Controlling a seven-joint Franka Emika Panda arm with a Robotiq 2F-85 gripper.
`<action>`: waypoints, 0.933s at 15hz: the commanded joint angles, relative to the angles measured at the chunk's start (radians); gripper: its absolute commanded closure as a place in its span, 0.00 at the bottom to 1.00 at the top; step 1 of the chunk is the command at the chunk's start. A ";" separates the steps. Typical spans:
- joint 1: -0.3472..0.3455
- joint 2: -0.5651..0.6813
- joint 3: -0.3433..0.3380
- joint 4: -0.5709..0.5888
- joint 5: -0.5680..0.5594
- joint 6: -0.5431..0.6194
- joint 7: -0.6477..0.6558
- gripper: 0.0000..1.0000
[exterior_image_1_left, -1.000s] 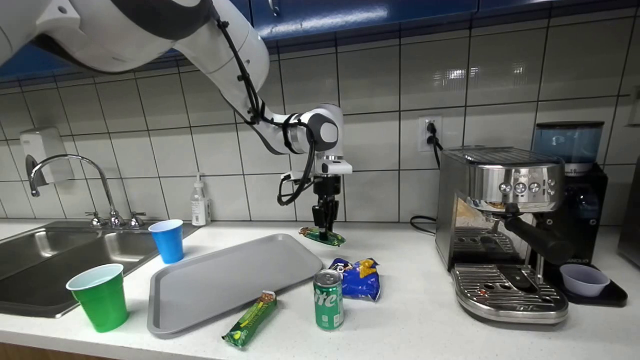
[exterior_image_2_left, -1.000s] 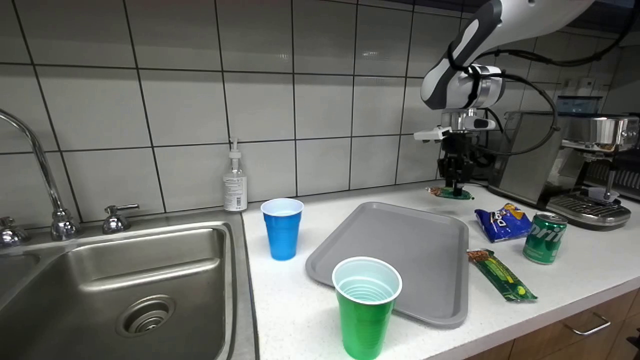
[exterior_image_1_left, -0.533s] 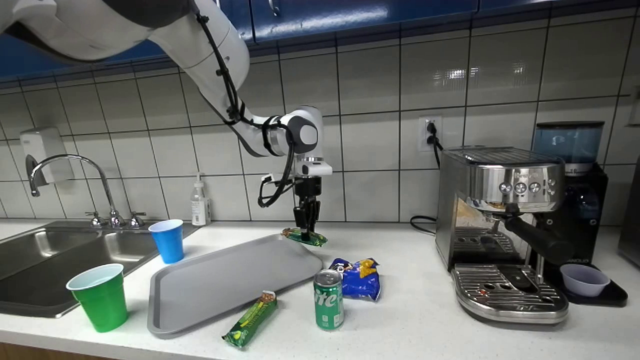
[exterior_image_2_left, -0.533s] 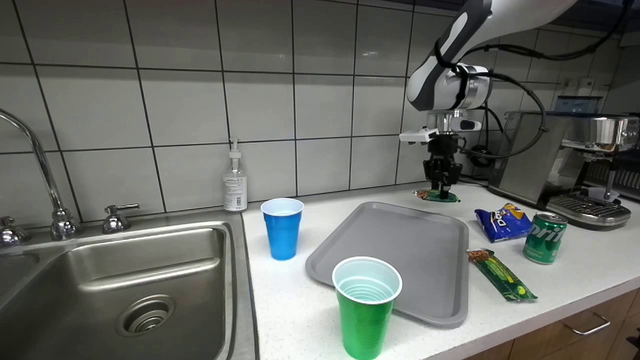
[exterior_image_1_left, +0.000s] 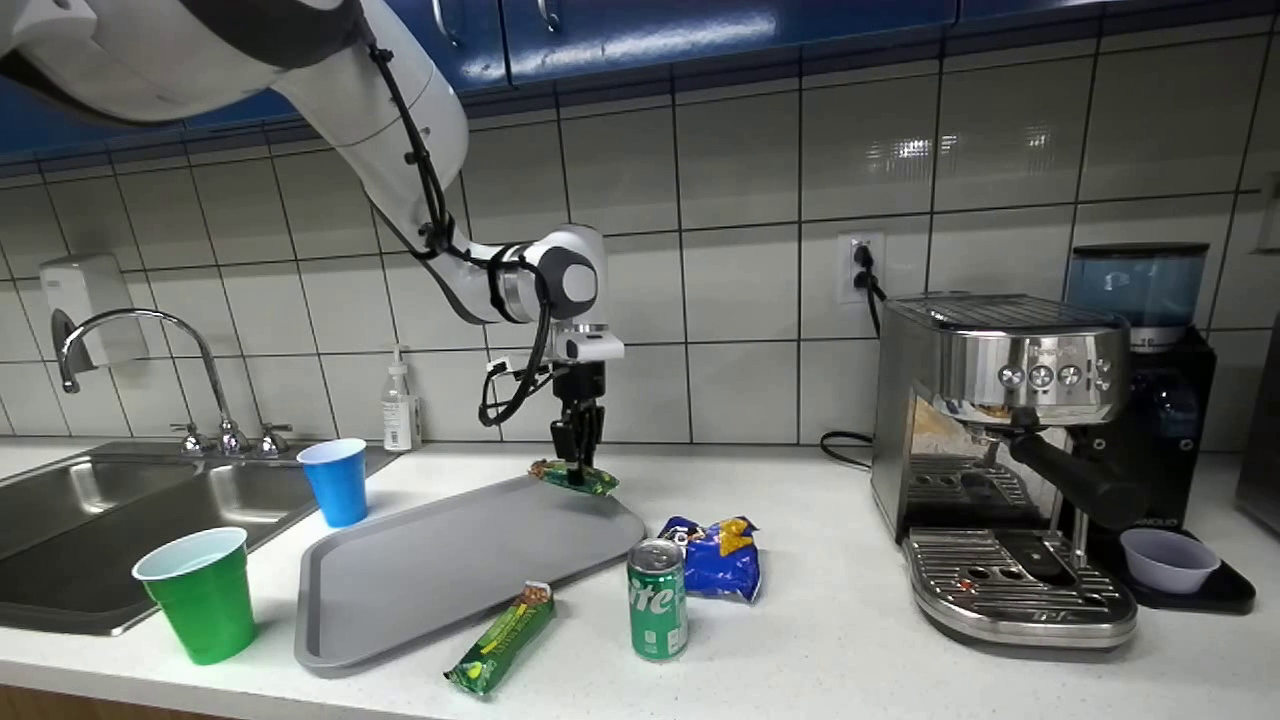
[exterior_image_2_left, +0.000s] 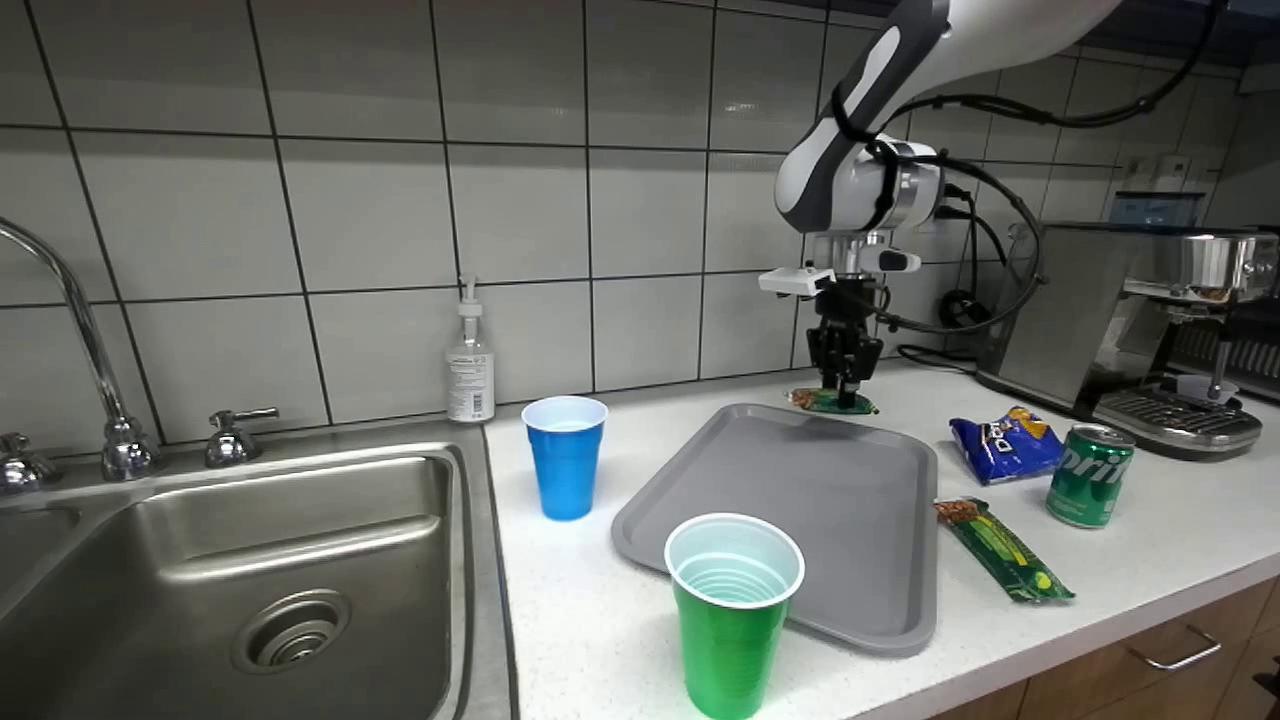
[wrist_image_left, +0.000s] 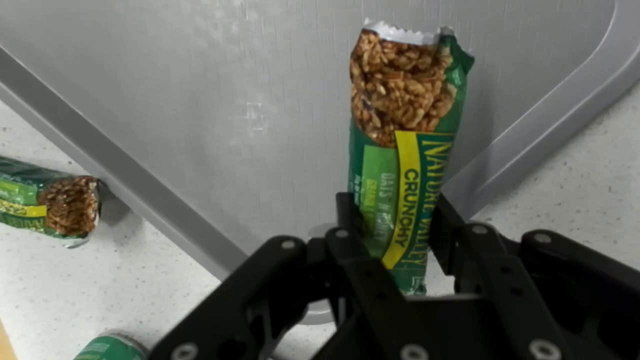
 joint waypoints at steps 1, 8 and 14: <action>0.027 -0.015 0.012 -0.010 -0.015 0.010 0.053 0.87; 0.061 0.020 0.021 0.007 -0.009 0.059 0.129 0.87; 0.065 0.059 0.010 0.022 -0.019 0.076 0.193 0.87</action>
